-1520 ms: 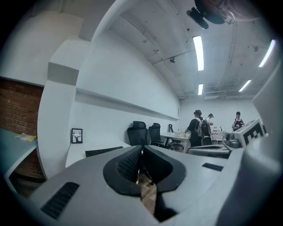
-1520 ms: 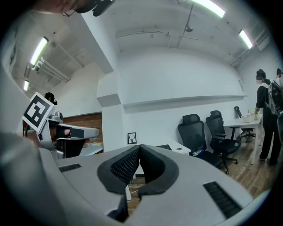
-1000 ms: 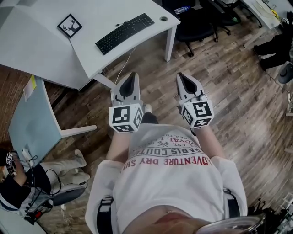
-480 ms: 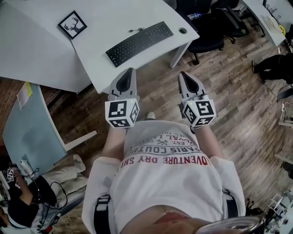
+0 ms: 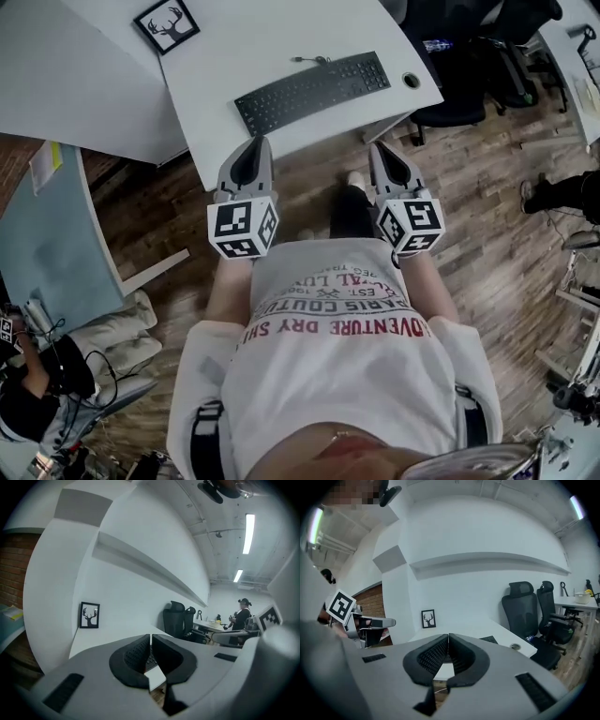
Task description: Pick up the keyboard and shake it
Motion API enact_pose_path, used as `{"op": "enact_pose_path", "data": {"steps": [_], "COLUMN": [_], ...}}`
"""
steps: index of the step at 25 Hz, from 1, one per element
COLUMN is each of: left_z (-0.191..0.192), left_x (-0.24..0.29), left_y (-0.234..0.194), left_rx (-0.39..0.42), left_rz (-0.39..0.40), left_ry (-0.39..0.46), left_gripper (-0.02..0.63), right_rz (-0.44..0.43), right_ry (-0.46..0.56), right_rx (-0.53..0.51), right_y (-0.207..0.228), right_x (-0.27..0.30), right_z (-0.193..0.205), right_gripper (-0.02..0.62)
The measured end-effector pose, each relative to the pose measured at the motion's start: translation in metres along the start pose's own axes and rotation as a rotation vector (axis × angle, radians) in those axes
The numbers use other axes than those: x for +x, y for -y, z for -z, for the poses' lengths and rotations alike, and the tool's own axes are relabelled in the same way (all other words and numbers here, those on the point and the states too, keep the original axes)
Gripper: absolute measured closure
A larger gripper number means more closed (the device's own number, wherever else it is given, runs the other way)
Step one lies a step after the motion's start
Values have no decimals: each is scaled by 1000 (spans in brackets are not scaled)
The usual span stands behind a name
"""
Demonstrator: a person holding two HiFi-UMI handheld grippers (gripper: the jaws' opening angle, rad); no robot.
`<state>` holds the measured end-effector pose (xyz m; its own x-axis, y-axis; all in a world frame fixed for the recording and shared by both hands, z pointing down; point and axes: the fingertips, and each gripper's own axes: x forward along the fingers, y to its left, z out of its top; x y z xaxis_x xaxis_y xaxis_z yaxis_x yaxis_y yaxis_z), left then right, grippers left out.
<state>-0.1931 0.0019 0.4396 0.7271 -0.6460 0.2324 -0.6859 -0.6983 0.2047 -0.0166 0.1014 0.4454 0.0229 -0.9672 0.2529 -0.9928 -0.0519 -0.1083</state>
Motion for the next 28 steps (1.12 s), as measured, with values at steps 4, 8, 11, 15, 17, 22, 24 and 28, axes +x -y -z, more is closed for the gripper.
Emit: {"op": "enact_pose_path", "data": {"steps": [4,8,11,15,17,22,24,28], "left_z": [-5,-18,-32,-44,-46,-38,-31,-12], "left_x": [27,58,82,121,140,179,191,209], "left_y": [-14,-15,-13,0,5,16,22,26], "left_rx": [-9,-16,-15,-13,-17,-73,-95,-100], "left_rz": [-94,-184,-259,-336,-368,-442,-463,-465], "left_ry": [9,23,31,33,28,13,-3,-69], "left_gripper": [572,572,572,572,572,572,572,571], "right_rz": [-94,-183,-266,-335,-360,-452,-485,-495], "right_ry": [-2,-8,-16,-35,-61,-174,-207,-250], "right_rx": [-12,-19,-29,-25,-21,-12,-26,-49], "right_y": [18,46,68,113,137,176,187,208], "right_x": [47,91,122,157,174,202,210,229], "right_z": [-9,-24,-39,-51,-51,-38,-32,-18], "right_gripper": [569,569,569,569,569,569,569,569]}}
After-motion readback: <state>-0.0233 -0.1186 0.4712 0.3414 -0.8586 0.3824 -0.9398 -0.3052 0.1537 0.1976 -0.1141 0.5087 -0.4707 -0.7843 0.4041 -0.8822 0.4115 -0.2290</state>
